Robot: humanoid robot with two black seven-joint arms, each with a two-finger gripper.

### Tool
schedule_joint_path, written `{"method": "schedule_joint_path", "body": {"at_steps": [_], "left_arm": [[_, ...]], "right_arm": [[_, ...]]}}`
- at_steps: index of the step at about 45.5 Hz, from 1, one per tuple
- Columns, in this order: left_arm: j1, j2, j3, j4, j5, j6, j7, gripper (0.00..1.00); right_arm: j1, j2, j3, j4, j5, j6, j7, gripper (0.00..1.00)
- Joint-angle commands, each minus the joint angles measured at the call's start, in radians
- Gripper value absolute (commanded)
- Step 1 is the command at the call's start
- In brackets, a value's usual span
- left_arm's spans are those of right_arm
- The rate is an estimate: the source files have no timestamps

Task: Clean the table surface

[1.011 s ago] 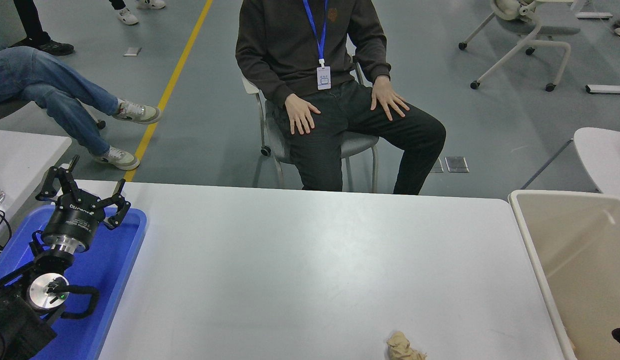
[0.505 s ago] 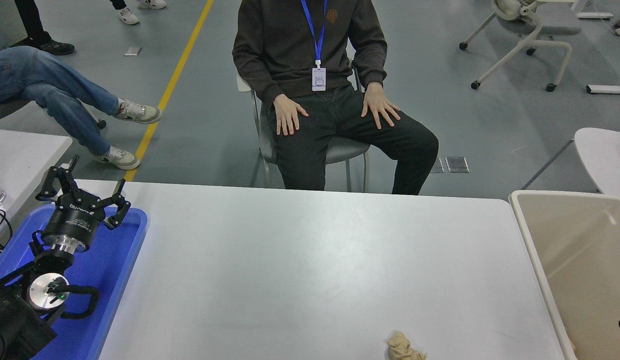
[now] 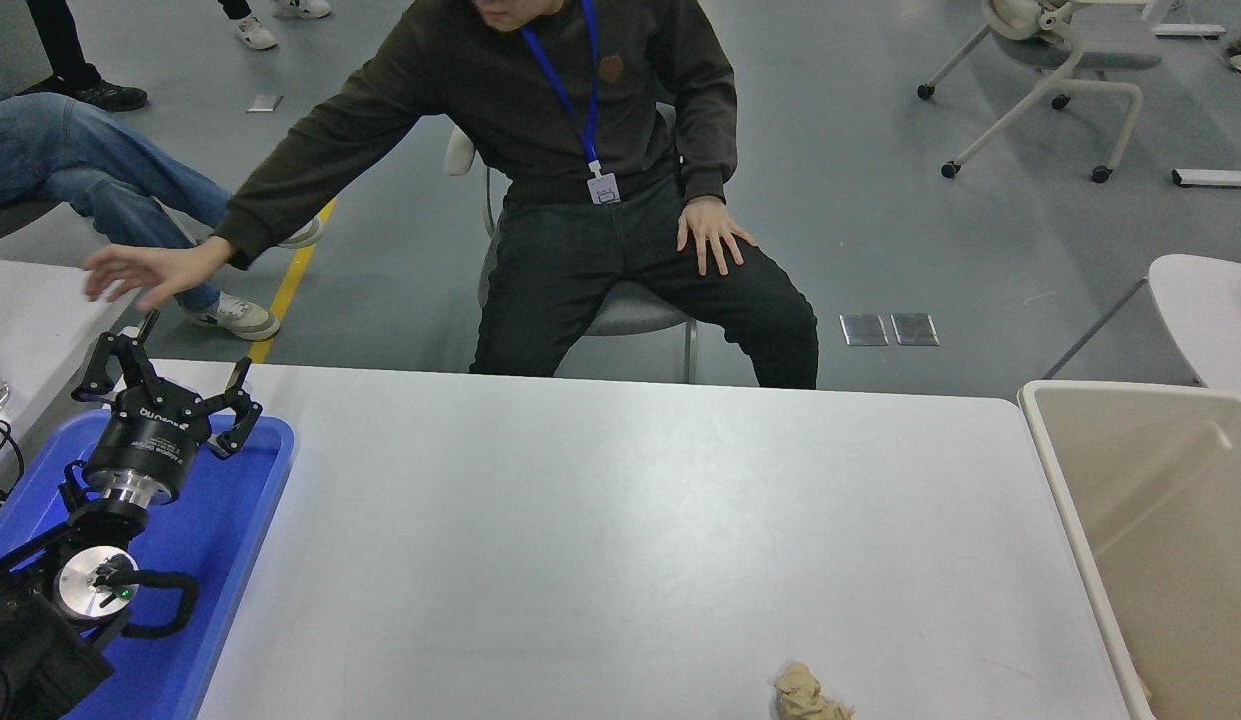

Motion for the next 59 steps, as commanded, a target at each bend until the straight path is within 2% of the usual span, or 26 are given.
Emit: {"method": "schedule_joint_path", "body": {"at_steps": [1,9,17,24,32,46,49,59], "left_arm": [[0.0,0.0,0.0,0.0,0.0,0.0,-0.001,1.0],[0.0,0.0,0.0,0.0,0.0,0.0,0.0,1.0],[0.0,0.0,0.0,0.0,0.0,0.0,0.0,1.0],[0.0,0.0,0.0,0.0,0.0,0.0,0.0,1.0],[0.0,0.0,0.0,0.0,0.0,0.0,-0.001,1.0],[0.0,0.0,0.0,0.0,0.0,0.0,-0.001,1.0],[0.0,0.0,0.0,0.0,0.0,0.0,0.0,1.0],[0.0,0.0,0.0,0.0,0.0,0.0,0.0,1.0]], "right_arm": [[-0.064,-0.107,0.208,0.147,0.039,0.271,-0.003,1.0],[-0.148,-0.18,0.279,0.366,0.039,0.331,0.018,1.0],[-0.237,-0.204,0.344,0.561,0.022,0.324,0.161,1.0],[-0.312,-0.224,0.348,0.731,-0.008,0.308,0.228,1.0],[-0.393,-0.221,0.396,0.925,-0.151,0.207,0.284,1.0],[-0.553,-0.152,0.538,1.337,-0.451,-0.071,0.287,1.0],[-0.579,-0.12,0.548,1.383,-0.497,-0.118,0.282,1.0],[-0.653,0.009,0.601,1.388,-0.659,-0.157,0.29,1.0]]}}
